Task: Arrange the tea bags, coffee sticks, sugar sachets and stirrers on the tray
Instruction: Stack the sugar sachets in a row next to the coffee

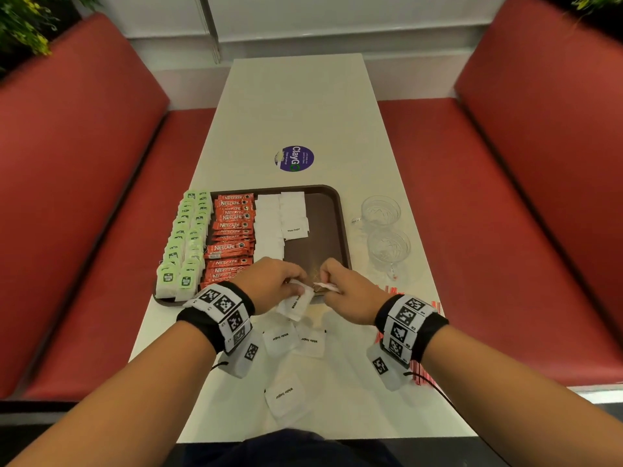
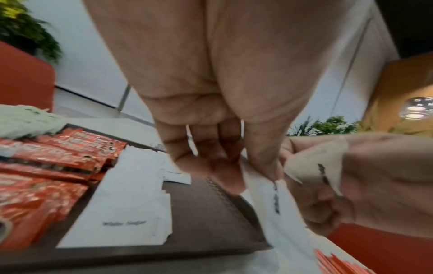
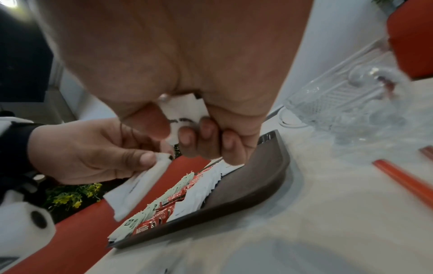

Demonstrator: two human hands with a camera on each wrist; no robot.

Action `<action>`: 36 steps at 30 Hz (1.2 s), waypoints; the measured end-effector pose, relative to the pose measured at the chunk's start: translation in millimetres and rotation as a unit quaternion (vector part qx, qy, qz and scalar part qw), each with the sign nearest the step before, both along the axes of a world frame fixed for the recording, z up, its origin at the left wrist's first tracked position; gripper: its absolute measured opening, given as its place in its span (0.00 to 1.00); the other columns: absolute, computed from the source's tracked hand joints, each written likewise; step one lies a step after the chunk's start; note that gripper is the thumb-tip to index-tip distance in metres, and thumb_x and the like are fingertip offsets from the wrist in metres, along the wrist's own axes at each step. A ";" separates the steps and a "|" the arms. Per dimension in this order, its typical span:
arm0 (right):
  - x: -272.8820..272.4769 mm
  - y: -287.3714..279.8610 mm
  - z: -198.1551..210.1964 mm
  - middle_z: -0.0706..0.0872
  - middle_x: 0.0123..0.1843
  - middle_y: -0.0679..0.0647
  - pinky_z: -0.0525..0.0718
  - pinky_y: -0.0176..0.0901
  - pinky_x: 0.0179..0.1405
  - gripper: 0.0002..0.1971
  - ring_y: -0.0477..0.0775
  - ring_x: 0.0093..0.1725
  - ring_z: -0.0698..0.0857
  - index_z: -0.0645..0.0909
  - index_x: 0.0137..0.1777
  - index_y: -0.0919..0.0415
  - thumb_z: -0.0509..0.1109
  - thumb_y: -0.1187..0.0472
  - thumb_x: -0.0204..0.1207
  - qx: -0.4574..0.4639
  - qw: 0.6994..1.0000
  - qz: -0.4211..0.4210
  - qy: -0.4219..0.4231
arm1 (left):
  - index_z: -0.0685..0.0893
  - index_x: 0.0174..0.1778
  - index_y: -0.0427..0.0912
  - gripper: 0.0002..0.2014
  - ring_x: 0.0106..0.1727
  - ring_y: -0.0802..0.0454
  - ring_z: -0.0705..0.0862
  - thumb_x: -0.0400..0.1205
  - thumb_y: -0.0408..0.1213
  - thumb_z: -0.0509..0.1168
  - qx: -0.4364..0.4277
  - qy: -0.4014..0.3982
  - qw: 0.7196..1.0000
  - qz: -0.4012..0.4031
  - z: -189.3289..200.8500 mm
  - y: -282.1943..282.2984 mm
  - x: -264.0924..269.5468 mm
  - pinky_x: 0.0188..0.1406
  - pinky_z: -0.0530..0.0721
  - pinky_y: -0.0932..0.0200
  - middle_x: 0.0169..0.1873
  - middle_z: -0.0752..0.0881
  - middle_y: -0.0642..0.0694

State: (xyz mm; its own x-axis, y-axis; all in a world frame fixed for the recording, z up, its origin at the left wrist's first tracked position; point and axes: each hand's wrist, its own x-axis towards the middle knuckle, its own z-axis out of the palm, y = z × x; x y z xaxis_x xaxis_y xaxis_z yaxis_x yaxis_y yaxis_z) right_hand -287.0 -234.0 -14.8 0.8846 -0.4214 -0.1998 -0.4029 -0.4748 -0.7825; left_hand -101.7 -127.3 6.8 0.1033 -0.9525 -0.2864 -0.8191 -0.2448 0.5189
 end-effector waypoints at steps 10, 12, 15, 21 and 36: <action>20.4 -6.1 -14.3 0.80 0.38 0.42 0.76 0.45 0.38 0.05 0.46 0.37 0.78 0.76 0.49 0.52 0.65 0.54 0.86 -0.080 0.996 0.020 -0.029 | 0.87 0.47 0.53 0.10 0.40 0.60 0.85 0.75 0.50 0.77 -0.069 0.058 0.994 0.059 -3.7 -5.6 9.5 0.42 0.85 0.60 0.38 0.88 0.56; 22.3 -9.5 -15.3 0.80 0.38 0.44 0.74 0.43 0.37 0.04 0.46 0.37 0.78 0.77 0.53 0.55 0.63 0.56 0.87 -0.072 0.997 0.009 -0.029 | 0.90 0.48 0.52 0.09 0.41 0.60 0.85 0.76 0.49 0.76 -0.059 0.035 0.996 0.062 -8.4 -8.0 17.3 0.44 0.84 0.59 0.39 0.89 0.56; 25.9 -14.7 -16.6 0.84 0.41 0.51 0.81 0.50 0.40 0.07 0.52 0.40 0.83 0.78 0.56 0.56 0.63 0.55 0.88 -0.049 0.998 -0.009 -0.025 | 0.92 0.48 0.52 0.06 0.42 0.61 0.86 0.78 0.47 0.75 -0.065 0.021 0.996 0.061 -10.8 -17.3 28.7 0.47 0.84 0.59 0.40 0.90 0.57; 31.2 -27.4 -14.5 0.83 0.39 0.51 0.78 0.37 0.30 0.07 0.47 0.31 0.79 0.71 0.59 0.55 0.64 0.58 0.85 0.023 0.997 -0.079 -0.013 | 0.91 0.50 0.49 0.08 0.46 0.54 0.86 0.80 0.48 0.72 -0.049 -0.038 0.991 0.118 -15.8 -64.2 61.8 0.53 0.84 0.53 0.44 0.90 0.52; 37.5 -42.3 -16.9 0.88 0.44 0.60 0.82 0.54 0.36 0.04 0.60 0.39 0.85 0.72 0.48 0.56 0.63 0.59 0.83 0.044 0.997 -0.032 0.056 | 0.89 0.49 0.47 0.15 0.49 0.50 0.83 0.74 0.51 0.78 0.096 -0.174 0.974 0.110 -35.5 -146.1 98.8 0.50 0.82 0.57 0.51 0.89 0.48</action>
